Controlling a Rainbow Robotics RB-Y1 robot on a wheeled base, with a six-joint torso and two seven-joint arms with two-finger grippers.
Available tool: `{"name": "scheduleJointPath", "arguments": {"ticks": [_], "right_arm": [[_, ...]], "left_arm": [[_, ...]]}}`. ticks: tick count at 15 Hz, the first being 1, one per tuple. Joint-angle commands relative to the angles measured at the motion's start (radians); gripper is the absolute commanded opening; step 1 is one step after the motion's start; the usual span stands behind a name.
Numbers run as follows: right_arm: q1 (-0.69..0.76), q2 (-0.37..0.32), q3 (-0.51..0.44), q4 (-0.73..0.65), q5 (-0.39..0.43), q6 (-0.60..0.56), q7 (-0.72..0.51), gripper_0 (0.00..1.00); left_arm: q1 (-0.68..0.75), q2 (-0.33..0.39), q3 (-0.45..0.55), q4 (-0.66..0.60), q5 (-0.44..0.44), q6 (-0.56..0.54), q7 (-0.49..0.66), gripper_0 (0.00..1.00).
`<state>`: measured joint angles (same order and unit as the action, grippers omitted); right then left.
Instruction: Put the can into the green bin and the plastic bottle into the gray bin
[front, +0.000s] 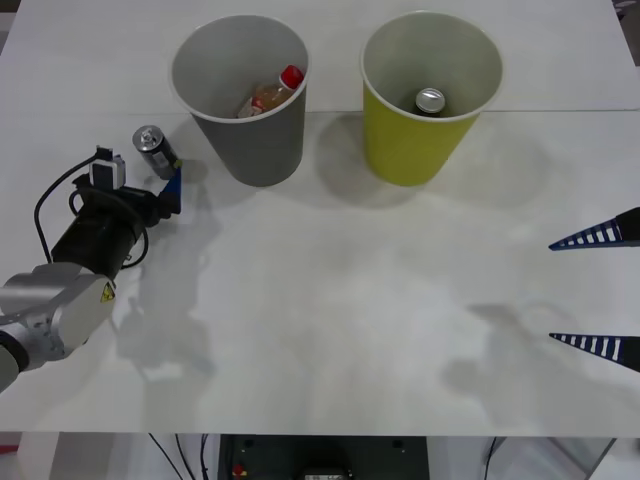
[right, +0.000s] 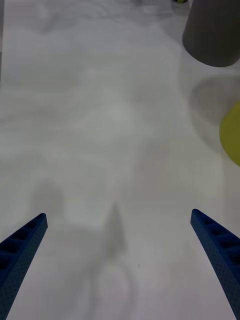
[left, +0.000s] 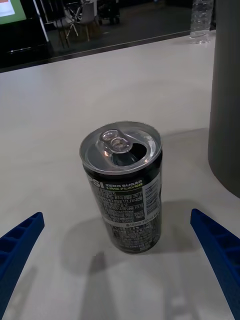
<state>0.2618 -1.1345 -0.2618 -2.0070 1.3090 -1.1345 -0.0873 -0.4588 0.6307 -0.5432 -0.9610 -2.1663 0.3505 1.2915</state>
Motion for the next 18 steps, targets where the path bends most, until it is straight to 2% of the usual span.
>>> {"name": "scheduleJointPath", "arguments": {"ticks": [1, 5, 11, 12, 13, 18], "right_arm": [[0.0, 0.0, 0.0, 0.0, 0.0, 0.0, 0.0, 1.0], [0.0, 0.0, 0.0, 0.0, 0.0, 0.0, 0.0, 1.0], [0.0, 0.0, 0.0, 0.0, 0.0, 0.0, 0.0, 1.0], [0.0, 0.0, 0.0, 0.0, 0.0, 0.0, 0.0, 1.0], [0.0, 0.0, 0.0, 0.0, 0.0, 0.0, 0.0, 1.0], [0.0, 0.0, 0.0, 0.0, 0.0, 0.0, 0.0, 1.0]], "left_arm": [[-0.054, -0.031, 0.0, 0.074, 0.002, -0.001, 0.002, 1.0], [-0.103, -0.065, 0.0, 0.114, 0.014, -0.025, 0.003, 1.0], [-0.11, -0.071, 0.0, 0.116, 0.022, -0.028, 0.002, 1.0], [-0.109, -0.071, 0.0, 0.116, 0.023, -0.028, 0.002, 0.41], [-0.109, -0.071, 0.0, 0.116, 0.022, -0.028, 0.002, 0.01], [-0.109, -0.071, 0.0, 0.116, 0.022, -0.028, -0.006, 0.0]]}}
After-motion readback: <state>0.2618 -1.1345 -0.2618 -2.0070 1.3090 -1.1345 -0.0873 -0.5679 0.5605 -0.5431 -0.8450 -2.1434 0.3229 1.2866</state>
